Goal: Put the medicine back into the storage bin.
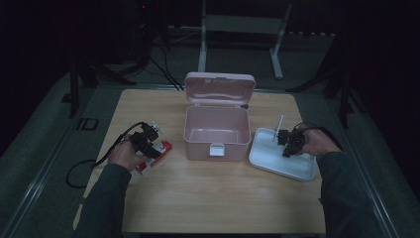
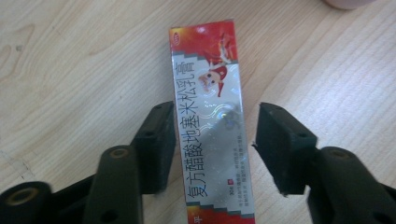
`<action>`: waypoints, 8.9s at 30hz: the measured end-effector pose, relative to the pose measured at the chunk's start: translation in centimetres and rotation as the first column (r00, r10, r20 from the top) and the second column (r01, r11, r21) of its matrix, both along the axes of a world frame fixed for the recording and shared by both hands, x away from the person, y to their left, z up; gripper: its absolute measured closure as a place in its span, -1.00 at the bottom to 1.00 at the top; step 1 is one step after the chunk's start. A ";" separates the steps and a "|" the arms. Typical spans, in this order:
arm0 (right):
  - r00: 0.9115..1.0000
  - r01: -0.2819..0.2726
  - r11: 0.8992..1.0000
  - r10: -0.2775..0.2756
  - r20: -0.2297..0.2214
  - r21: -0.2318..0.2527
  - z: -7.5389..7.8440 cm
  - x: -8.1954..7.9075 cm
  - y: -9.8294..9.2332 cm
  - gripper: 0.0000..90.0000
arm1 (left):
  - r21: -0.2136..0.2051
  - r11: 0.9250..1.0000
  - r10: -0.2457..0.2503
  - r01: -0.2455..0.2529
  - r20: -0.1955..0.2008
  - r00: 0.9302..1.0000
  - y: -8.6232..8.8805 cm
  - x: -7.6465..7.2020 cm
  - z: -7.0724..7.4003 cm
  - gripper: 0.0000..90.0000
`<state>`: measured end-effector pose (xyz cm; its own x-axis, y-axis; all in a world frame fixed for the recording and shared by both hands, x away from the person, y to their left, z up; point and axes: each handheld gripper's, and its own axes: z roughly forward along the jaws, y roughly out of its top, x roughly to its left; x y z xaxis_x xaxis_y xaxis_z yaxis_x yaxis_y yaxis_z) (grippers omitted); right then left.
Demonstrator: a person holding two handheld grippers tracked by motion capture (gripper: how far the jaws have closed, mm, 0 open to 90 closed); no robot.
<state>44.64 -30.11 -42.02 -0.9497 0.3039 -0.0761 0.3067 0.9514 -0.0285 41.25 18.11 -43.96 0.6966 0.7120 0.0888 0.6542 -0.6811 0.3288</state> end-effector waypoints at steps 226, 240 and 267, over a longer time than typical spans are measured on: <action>0.997 -0.005 1.000 0.004 -0.073 -0.010 -2.9 -0.2 1.0 0.99 | 0.179 0.669 -0.722 0.722 -0.075 0.688 -21.3 2.8 12.2 0.14; 0.997 -0.008 1.000 0.008 -0.078 -0.006 -3.0 -0.2 1.1 0.99 | 0.173 0.669 -0.718 0.723 -0.099 0.689 -21.7 2.8 11.2 0.14; 0.997 -0.006 1.000 0.006 -0.080 -0.008 -2.9 -0.1 1.1 0.99 | 0.157 0.693 -0.684 0.704 -0.163 0.711 -21.9 3.3 10.8 0.12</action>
